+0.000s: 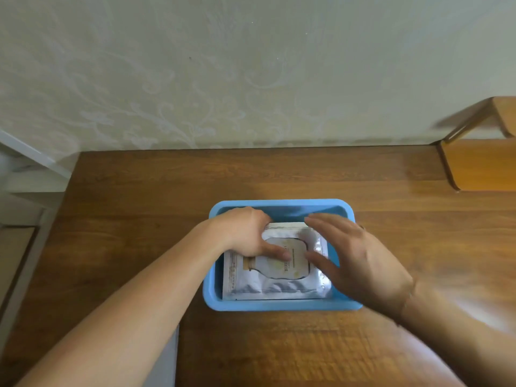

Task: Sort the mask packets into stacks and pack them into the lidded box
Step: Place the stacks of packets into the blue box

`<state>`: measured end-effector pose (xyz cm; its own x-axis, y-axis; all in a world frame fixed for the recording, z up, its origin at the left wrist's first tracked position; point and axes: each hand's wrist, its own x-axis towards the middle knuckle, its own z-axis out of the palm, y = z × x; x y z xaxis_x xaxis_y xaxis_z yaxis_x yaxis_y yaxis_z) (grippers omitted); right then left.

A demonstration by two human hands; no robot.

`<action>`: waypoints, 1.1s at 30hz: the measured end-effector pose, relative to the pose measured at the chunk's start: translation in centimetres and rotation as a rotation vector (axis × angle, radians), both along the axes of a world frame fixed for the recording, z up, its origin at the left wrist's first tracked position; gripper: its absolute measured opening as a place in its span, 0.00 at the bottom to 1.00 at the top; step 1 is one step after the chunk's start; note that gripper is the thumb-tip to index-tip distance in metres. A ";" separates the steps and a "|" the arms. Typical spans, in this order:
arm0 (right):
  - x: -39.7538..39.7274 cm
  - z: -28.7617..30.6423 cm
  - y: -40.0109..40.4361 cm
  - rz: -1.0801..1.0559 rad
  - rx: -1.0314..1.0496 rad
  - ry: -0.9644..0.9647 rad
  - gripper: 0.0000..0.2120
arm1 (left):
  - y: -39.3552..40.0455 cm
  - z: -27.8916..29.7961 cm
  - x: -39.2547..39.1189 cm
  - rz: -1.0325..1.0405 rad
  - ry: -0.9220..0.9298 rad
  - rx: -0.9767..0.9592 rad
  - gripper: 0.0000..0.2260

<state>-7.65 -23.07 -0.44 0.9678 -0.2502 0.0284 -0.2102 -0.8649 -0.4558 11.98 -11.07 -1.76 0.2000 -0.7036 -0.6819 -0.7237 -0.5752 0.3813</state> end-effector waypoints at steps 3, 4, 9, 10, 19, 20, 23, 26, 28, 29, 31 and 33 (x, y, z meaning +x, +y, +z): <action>-2.9 -1.3 3.7 -0.078 0.071 -0.085 0.24 | -0.6 0.1 -0.2 -0.042 -0.020 0.065 0.33; -3.2 -1.6 5.0 -0.085 0.062 -0.081 0.24 | -0.8 0.2 -0.3 -0.051 -0.029 0.083 0.32; -2.6 -2.7 7.2 0.004 -0.183 -0.043 0.26 | -1.4 0.8 -0.1 -0.047 0.016 0.163 0.30; -2.5 -3.0 7.1 0.028 -0.238 -0.040 0.29 | -1.5 0.9 0.0 -0.006 0.043 0.177 0.31; -1.8 -3.8 5.8 0.073 -0.397 0.034 0.37 | -0.6 0.5 -0.6 0.046 -0.046 0.096 0.33; -1.8 -3.7 5.7 0.080 -0.388 0.044 0.37 | -0.6 0.3 -0.6 0.038 -0.060 0.068 0.32; -2.0 -3.6 5.7 0.089 -0.328 0.055 0.38 | 0.1 0.5 -0.7 0.036 -0.095 -0.019 0.27; -2.6 -3.6 6.0 0.074 -0.255 0.093 0.40 | 1.9 1.7 -1.0 -0.051 -0.252 -0.146 0.24; -2.8 -3.5 6.0 0.068 -0.236 0.124 0.38 | 3.3 2.4 -1.2 -0.122 -0.394 -0.291 0.22; -2.9 -3.4 6.0 0.072 -0.232 0.129 0.37 | 3.9 2.6 -1.2 -0.166 -0.458 -0.369 0.21; -2.9 -3.1 6.0 0.086 -0.205 0.103 0.34 | 5.3 2.9 -1.0 -0.167 -0.500 -0.548 0.20; -2.6 -2.6 6.1 0.034 -0.086 0.049 0.31 | 7.2 2.8 -1.0 0.070 -0.450 -0.738 0.19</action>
